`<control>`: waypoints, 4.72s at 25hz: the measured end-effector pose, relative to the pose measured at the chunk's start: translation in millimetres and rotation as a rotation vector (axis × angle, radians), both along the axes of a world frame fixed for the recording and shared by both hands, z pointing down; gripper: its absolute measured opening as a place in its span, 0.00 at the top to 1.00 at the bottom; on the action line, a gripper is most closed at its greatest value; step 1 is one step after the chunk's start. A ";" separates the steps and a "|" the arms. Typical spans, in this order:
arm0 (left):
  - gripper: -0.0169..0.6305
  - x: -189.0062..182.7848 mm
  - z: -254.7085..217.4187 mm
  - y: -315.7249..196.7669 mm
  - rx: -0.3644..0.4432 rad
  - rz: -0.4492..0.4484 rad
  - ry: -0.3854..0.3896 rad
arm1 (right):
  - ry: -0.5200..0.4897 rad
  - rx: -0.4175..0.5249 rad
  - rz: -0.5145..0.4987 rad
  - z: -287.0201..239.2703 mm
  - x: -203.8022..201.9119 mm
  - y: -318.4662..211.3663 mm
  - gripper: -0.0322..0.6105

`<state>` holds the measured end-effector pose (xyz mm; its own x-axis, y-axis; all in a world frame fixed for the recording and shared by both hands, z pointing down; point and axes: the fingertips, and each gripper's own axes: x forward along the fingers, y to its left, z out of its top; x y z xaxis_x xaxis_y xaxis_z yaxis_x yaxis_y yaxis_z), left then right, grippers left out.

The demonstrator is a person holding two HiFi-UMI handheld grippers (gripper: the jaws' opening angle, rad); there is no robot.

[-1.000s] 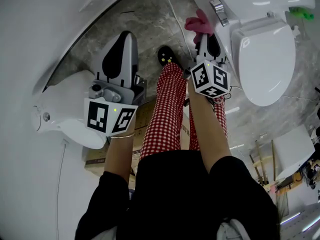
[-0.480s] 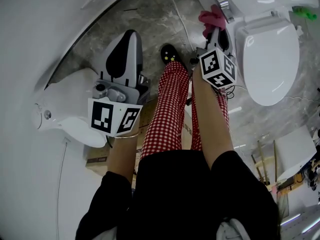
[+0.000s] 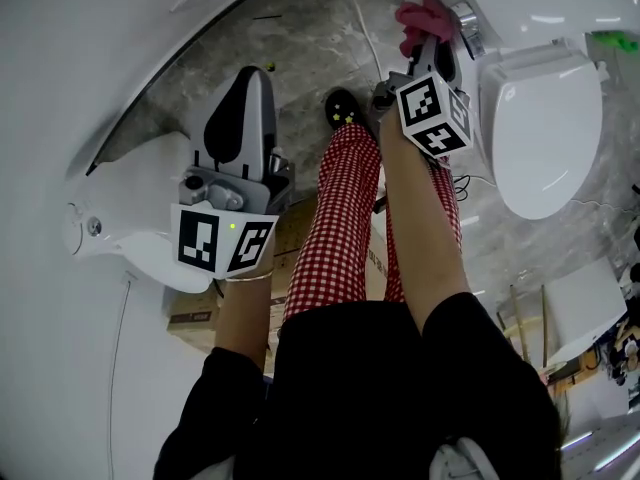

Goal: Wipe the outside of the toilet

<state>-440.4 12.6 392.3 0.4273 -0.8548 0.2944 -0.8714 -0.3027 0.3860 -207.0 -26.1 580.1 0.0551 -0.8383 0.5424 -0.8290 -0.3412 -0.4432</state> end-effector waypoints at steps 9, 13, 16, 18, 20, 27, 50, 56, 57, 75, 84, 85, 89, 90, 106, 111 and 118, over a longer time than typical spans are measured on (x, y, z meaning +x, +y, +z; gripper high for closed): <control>0.96 -17.8 3.1 4.1 -0.010 -0.036 -0.030 | -0.006 0.007 -0.032 5.4 -17.9 -30.3 0.86; 0.96 -25.3 3.3 5.0 -0.012 -0.051 -0.038 | -0.011 0.003 -0.032 8.5 -24.6 -40.2 0.86; 0.96 -29.8 0.8 3.4 -0.004 -0.054 -0.064 | -0.018 0.007 -0.045 11.7 -30.4 -49.1 0.86; 0.96 -33.4 -1.1 2.3 0.003 -0.058 -0.078 | -0.021 0.012 -0.055 12.1 -33.5 -54.7 0.86; 0.96 -38.0 -2.1 1.7 0.007 -0.071 -0.082 | -0.018 0.015 -0.067 12.2 -35.7 -58.8 0.86; 0.96 -42.3 -4.0 6.3 0.009 -0.087 -0.083 | -0.024 0.028 -0.093 11.1 -40.0 -65.1 0.86; 0.96 41.8 -60.2 6.2 0.109 -0.008 -0.091 | 0.051 0.387 -0.805 -181.3 -60.3 11.2 0.86; 0.96 82.6 -88.9 19.8 0.140 -0.027 -0.112 | 0.128 0.496 -0.886 -254.9 -1.5 14.0 0.86; 0.96 89.6 -94.7 21.7 0.146 -0.033 -0.117 | 0.141 0.508 -0.908 -264.7 5.9 15.3 0.86; 0.96 251.7 -239.8 34.7 0.237 0.038 -0.132 | 0.024 0.672 -1.038 -420.6 148.3 64.1 0.86; 0.96 246.2 -303.9 11.3 0.358 -0.048 -0.148 | 0.043 0.666 -0.997 -452.5 166.8 58.2 0.86; 0.96 249.8 -308.8 6.2 0.373 -0.021 -0.156 | 0.050 0.660 -0.981 -454.8 168.5 55.9 0.86; 0.96 265.2 -320.7 -11.5 0.399 0.077 -0.102 | 0.074 0.657 -0.903 -470.3 177.6 44.5 0.86; 0.96 269.8 -320.3 -15.9 0.398 0.105 -0.090 | 0.087 0.659 -0.885 -473.9 178.6 41.6 0.86; 0.96 352.4 -319.3 -48.7 0.391 0.360 -0.087 | 0.108 0.666 -0.713 -502.9 221.7 23.2 0.86; 0.96 372.0 -316.0 -39.8 0.380 0.296 -0.123 | 0.063 0.687 -0.771 -498.6 244.4 22.0 0.86; 0.96 404.1 -325.8 -17.7 0.381 0.161 -0.159 | -0.002 0.716 -0.894 -502.3 280.0 29.7 0.86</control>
<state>-36.3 -5.1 66.5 0.5390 -0.8412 0.0438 -0.8409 -0.5343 0.0857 73.1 3.6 77.8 -0.7163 -0.6937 -0.0756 -0.6471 0.7008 -0.3002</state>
